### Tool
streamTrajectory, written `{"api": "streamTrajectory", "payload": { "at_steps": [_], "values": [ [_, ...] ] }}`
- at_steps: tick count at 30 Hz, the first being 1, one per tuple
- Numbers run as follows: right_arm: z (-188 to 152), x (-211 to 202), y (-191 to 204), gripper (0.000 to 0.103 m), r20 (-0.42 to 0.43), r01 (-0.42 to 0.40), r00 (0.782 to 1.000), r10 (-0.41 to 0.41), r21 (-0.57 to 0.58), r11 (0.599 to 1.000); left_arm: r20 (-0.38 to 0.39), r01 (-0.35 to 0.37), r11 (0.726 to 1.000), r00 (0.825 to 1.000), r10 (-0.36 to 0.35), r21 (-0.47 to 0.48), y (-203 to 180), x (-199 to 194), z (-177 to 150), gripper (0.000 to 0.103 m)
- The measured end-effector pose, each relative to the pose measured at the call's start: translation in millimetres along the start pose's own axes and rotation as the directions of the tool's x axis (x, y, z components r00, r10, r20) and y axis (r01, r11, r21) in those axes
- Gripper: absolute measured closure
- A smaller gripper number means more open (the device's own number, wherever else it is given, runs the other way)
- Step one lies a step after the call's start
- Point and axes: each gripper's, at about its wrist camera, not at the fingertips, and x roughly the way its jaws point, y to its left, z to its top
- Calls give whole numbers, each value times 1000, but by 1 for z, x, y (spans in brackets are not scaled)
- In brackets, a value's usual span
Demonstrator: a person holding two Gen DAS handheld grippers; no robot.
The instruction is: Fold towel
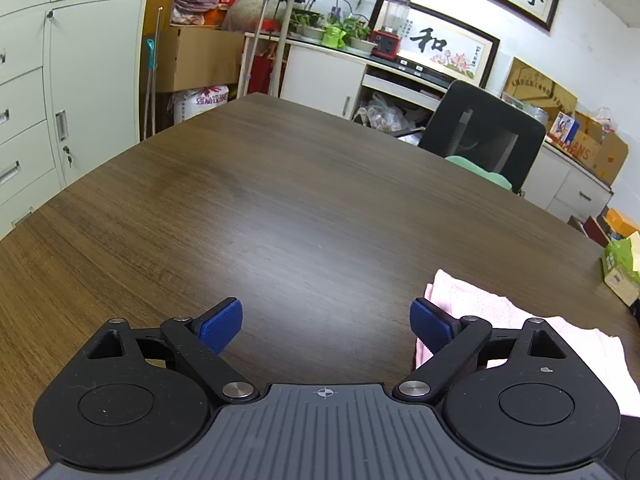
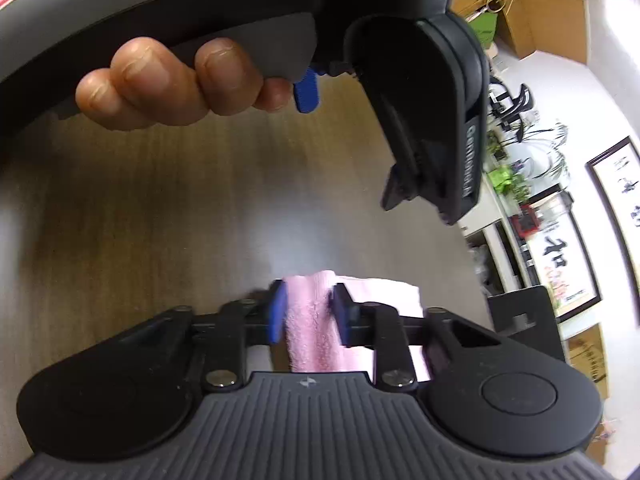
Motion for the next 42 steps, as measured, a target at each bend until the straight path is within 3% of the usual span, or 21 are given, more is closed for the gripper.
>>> {"api": "streamTrajectory", "payload": {
  "at_steps": [7, 10, 16, 21, 23, 27, 33, 38, 42],
  "values": [
    [3, 3, -17, 81, -6, -57, 998, 58, 92, 994, -12, 3, 1000, 1000, -3, -15, 2, 2, 1, 9],
    [4, 8, -33, 69, -3, -99, 995, 100, 143, 985, -14, 7, 1000, 1000, -8, -21, 3, 2, 1, 9],
    [-10, 5, -62, 67, 69, -272, 962, 264, 336, 902, -27, 22, 999, 999, -23, -45, 8, 2, 2, 7],
    [-11, 1, -47, 86, 80, -237, 972, 223, 342, 909, -33, 34, 998, 999, -36, -56, 11, 2, 2, 5],
    [-9, 1, -39, 93, 55, -180, 984, 171, 331, 926, -39, 30, 998, 999, -32, -51, 10, 4, 1, 5],
    [-15, -1, -38, 96, 72, -146, 989, 128, 392, 908, -75, 42, 997, 996, -47, -62, 11, 9, 1, 5],
    [-28, -16, -39, 96, 129, -130, 989, 76, 485, 865, -128, 136, 987, 981, -146, -89, 15, 19, -1, 5],
    [-43, -44, -41, 96, 200, -136, 979, 35, 523, 841, -192, 234, 967, 949, -250, -104, 10, 29, -5, 7],
    [-53, -57, -41, 96, 230, -141, 973, 17, 538, 831, -207, 255, 962, 940, -270, -97, 2, 36, -6, 10]
  ]
}}
